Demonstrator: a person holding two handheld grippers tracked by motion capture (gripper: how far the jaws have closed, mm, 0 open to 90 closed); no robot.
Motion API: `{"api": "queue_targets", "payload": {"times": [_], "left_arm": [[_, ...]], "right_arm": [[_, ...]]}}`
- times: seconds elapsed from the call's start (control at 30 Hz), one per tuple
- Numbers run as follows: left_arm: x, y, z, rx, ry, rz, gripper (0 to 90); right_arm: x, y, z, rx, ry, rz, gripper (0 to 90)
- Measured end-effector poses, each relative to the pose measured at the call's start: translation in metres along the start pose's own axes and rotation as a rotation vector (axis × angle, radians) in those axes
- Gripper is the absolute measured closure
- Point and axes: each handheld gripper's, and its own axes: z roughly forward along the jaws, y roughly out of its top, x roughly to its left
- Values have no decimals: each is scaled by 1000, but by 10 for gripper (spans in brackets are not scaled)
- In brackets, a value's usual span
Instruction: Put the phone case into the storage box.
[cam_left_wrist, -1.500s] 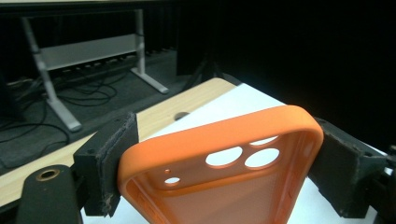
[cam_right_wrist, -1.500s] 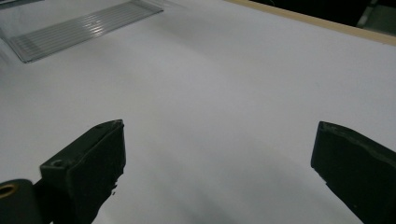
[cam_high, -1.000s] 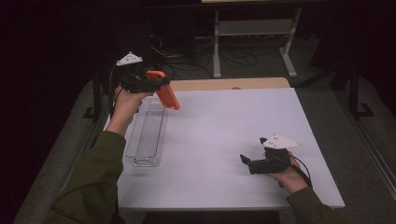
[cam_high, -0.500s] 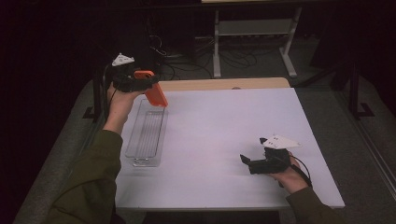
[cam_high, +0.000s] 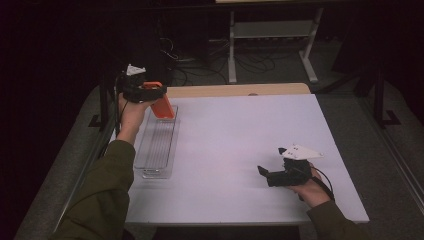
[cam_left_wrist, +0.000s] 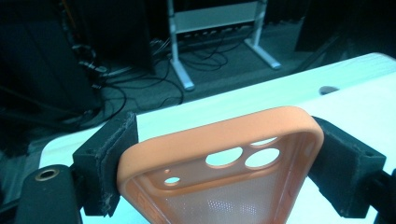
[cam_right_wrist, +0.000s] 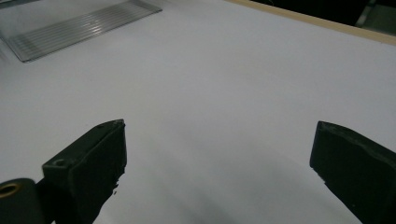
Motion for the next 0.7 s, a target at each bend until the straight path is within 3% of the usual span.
{"api": "queue_targets", "payload": {"times": [0.33, 0.67, 0.7], "left_arm": [[-8, -9, 16, 77, 75, 59, 147], [-12, -19, 30, 108, 97, 43, 144], [-12, -19, 31, 113, 99, 60, 144]], "right_arm": [[1, 0, 1, -1, 3, 3, 32], [0, 0, 0, -4, 1, 1, 33], [0, 0, 0, -3, 1, 0, 33]]}}
